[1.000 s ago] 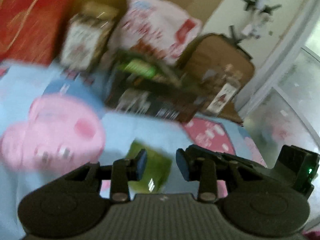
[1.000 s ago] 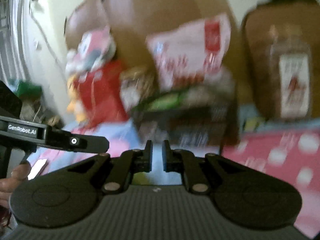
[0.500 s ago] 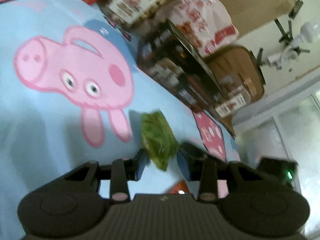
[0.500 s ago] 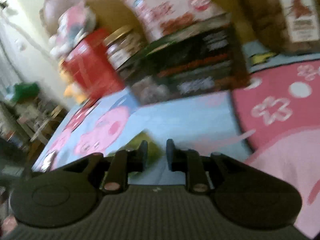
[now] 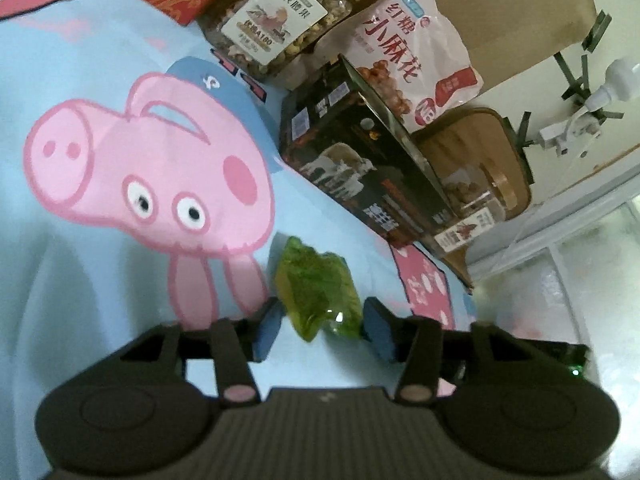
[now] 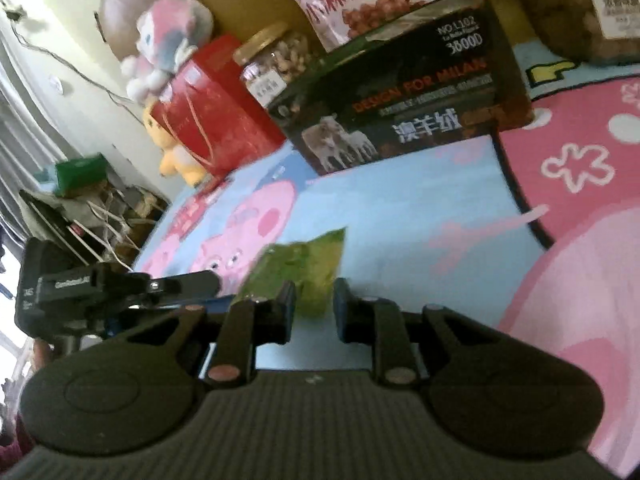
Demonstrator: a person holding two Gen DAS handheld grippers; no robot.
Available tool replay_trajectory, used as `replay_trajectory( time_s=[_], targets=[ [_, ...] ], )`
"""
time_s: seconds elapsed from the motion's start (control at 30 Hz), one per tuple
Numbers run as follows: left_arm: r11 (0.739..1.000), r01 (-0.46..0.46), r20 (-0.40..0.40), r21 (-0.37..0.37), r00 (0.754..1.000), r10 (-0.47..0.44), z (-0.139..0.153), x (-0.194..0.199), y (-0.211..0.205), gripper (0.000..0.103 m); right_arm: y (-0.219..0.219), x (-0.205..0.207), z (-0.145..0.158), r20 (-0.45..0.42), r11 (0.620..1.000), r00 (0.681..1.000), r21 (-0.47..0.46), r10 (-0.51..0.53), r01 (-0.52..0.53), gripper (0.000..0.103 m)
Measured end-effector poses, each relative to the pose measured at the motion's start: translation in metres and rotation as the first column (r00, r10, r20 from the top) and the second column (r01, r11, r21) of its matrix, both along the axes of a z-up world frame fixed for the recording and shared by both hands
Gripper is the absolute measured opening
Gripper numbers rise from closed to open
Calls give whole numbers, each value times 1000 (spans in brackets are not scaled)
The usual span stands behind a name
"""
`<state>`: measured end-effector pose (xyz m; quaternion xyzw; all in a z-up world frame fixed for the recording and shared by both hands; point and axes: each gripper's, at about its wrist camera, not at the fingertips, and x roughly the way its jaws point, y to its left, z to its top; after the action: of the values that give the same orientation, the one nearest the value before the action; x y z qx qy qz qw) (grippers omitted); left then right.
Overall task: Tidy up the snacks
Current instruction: 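Grasp the green leaf bag with the left tool, then carry the green leaf bag into the tin box and open the left tool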
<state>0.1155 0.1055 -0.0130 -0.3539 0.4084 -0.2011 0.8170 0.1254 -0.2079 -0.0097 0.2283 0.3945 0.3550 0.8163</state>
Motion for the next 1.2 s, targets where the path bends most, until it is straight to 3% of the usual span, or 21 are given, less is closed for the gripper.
replay_trajectory(
  time_s=[0.1, 0.17, 0.37, 0.57, 0.7, 0.97, 1.2],
  targets=[
    [1000, -11, -34, 22, 999, 11, -8, 7, 0, 3, 4, 4, -3, -9, 1000, 1000, 22, 4, -3, 23],
    [1000, -16, -44, -17, 999, 15, -14, 8, 4, 3, 5, 4, -4, 3, 1000, 1000, 24, 3, -3, 19],
    [1000, -1, -10, 6, 1000, 1, -7, 1, 1, 2, 14, -7, 5, 108, 1000, 994, -15, 19, -18, 13],
    [1000, 1, 38, -29, 999, 0, 12, -1, 7, 2, 14, -10, 11, 169, 1000, 986, 16, 13, -16, 12],
    [1000, 19, 91, -5, 996, -19, 34, 8, -1, 2, 10, -8, 26, 205, 999, 979, 45, -6, -3, 12],
    [997, 40, 198, 66, 979, -52, 80, 59, -24, 3, 3, 18, 65, 341, 998, 937, 35, -69, 61, 12],
    [991, 16, 218, 136, 975, -46, 99, 114, -41, 3, 3, 64, 82, 418, 994, 902, 16, -108, 112, 12]
  ],
)
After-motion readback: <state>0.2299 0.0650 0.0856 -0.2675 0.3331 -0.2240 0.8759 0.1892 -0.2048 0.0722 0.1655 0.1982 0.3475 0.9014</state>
